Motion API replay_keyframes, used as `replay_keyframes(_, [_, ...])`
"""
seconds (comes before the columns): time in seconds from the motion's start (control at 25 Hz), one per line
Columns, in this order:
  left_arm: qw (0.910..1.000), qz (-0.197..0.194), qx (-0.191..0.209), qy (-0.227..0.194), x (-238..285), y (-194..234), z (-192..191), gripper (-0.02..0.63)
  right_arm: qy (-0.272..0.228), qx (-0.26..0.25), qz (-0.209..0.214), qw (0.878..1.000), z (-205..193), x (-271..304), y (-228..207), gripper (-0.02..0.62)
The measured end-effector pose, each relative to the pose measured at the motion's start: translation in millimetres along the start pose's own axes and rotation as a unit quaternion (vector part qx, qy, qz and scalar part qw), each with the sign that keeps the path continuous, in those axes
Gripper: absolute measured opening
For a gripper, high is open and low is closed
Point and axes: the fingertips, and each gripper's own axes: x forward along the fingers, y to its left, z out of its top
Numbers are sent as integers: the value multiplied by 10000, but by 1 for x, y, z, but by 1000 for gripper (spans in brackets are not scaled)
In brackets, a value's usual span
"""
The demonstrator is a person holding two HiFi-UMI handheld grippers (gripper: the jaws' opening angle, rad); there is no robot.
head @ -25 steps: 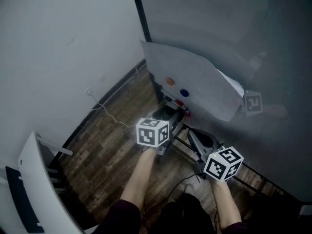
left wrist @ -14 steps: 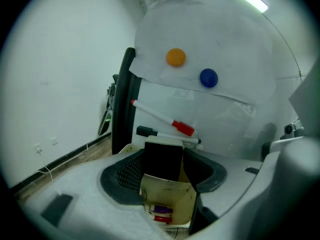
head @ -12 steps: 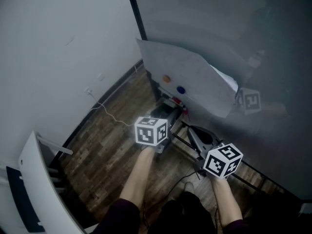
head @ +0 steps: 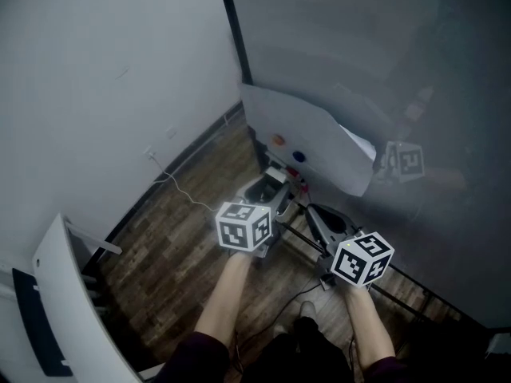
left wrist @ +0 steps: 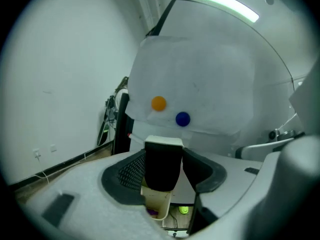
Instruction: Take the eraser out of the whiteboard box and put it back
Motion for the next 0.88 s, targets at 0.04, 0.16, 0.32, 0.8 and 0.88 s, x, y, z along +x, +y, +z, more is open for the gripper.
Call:
replay_keyframes(0.04, [10000, -29, -11, -82, -7, -4, 8, 222, -20, 0, 9, 10000, 4, -1, 3, 3])
replay_keyframes(0.16, [9994, -64, 67, -340, -30, -17, 32, 219, -96, -31, 77, 9999, 15, -5, 16, 3])
replay_keyframes(0.32, [9972, -93, 229, -712, -61, -33, 60, 216, -223, -159, 163, 9995, 30, -11, 33, 3])
replay_keyframes(0.8, [9861, -138, 451, -1591, -125, -70, 117, 202, -563, -439, 449, 9964, 67, -26, 77, 3])
replay_keyframes(0.88, [9839, -146, 478, -1716, -134, -76, 122, 202, -617, -467, 501, 9957, 71, -29, 82, 3])
